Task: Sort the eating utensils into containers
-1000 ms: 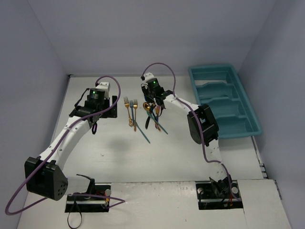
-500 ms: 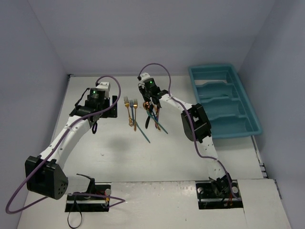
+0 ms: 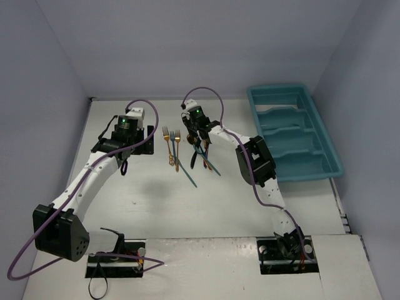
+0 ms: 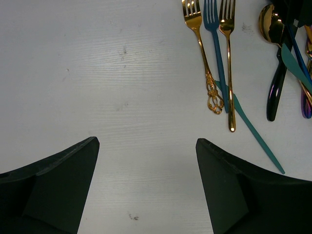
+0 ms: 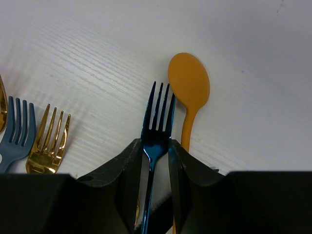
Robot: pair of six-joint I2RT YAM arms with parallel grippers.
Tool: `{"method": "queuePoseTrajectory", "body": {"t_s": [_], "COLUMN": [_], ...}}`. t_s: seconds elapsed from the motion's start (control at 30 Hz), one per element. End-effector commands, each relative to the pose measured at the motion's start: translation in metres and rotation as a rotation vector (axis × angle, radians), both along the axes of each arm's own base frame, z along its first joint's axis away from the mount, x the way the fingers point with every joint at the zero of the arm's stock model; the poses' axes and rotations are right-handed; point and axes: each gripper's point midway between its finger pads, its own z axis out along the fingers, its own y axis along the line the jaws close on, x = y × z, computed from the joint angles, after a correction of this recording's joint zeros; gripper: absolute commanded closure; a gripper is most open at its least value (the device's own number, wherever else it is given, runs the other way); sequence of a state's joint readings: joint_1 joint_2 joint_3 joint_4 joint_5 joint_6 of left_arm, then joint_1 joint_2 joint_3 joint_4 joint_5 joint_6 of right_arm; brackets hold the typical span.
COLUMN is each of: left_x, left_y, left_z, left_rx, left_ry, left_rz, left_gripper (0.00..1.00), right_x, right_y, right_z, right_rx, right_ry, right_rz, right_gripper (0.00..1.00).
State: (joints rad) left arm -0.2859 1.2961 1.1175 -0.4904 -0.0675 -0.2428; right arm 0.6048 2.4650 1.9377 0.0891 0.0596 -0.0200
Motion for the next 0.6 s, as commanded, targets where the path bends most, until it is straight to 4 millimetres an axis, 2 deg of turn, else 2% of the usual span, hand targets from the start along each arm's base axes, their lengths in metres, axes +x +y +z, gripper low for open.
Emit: {"method": "queuePoseTrajectory", "body": {"t_s": [0.0, 0.27, 0.57], "left_x": [0.011, 0.011, 0.011], "left_y": [-0.003, -0.004, -0.005], "left_z": [0.027, 0.028, 0.029], "left_rx": [-0.033, -0.038, -0.042], "left_ry": [-0.075, -0.076, -0.077], "left_rz": [0.004, 0.000, -0.003], "left_gripper": [0.22, 0.22, 0.22], "right_x": [-0.002, -0.017, -0.026], "right_y": [0.003, -0.008, -0.020], "right_z": [0.030, 0.020, 0.024], "right_rx": [0.042, 0.041, 0.041], "right_ry": [-0.043, 0.001, 0.009], "right_rz": [-0.013, -0.055, -0.107], "right_gripper": [0.74, 0.74, 0.75]}}
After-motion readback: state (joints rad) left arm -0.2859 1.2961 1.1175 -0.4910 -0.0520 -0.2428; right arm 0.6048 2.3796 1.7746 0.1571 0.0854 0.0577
